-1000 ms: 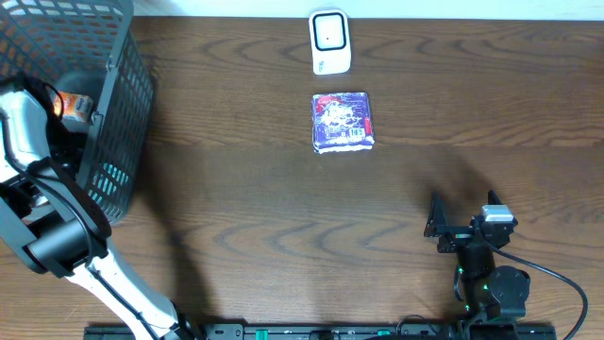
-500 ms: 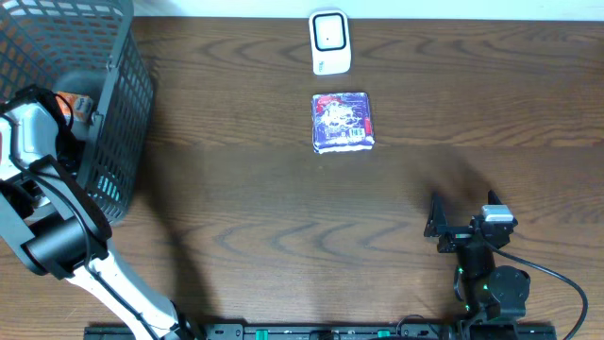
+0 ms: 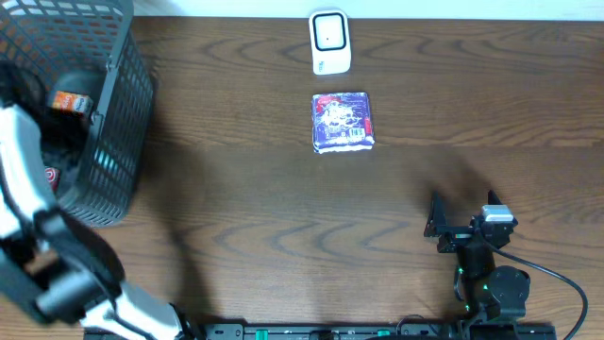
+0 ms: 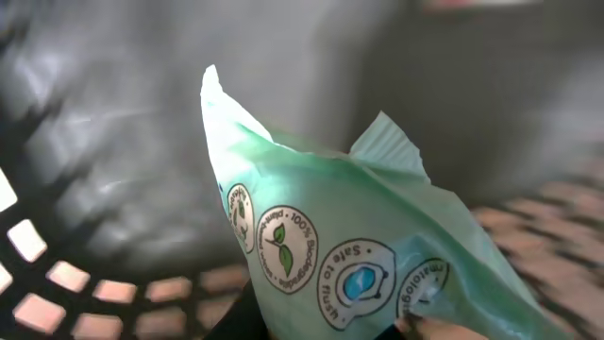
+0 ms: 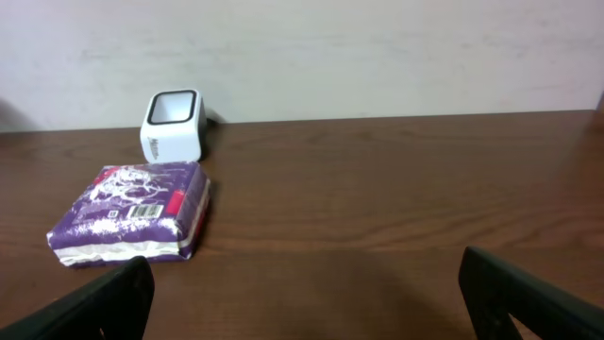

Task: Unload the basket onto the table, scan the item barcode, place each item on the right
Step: 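Carry the green wipes pack to the scanner and release it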

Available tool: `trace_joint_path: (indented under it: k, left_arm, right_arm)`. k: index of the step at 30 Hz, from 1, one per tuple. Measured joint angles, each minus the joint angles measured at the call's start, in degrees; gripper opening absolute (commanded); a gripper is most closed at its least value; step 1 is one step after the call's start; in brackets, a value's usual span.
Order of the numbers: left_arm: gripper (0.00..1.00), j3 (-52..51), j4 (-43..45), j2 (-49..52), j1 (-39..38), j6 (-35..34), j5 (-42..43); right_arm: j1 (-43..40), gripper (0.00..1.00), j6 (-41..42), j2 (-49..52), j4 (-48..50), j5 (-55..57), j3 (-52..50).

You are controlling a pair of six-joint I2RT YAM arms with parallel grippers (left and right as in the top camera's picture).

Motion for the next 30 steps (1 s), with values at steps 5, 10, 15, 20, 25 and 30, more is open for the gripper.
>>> trace_joint_path:
  k: [5,10,15,20,25,30]
  left_arm:
    - [0.07,0.8,6.6,-12.1,0.0,0.0,1.3]
    - [0.08,1.0,10.4,-20.2,0.0,0.0,1.4]
    - [0.07,1.0,10.8,-24.5,-0.5,0.6,1.4]
    - [0.07,1.0,10.8,-25.9,-4.2,6.3,1.4]
    - [0.07,1.0,11.4,-25.8,-9.3,12.0,1.4]
    - [0.08,1.0,13.2,-25.8,-15.8,16.8,1.4]
  right_arm:
    - [0.0,0.99,0.0,0.0,0.0,0.0,0.0]
    - [0.0,0.99,0.0,0.0,0.0,0.0,0.0]
    - [0.0,0.99,0.0,0.0,0.0,0.0,0.0]
    - [0.0,0.99,0.0,0.0,0.0,0.0,0.0]
    - [0.0,0.99,0.0,0.0,0.0,0.0,0.0]
    - [0.0,0.99,0.0,0.0,0.0,0.0,0.0]
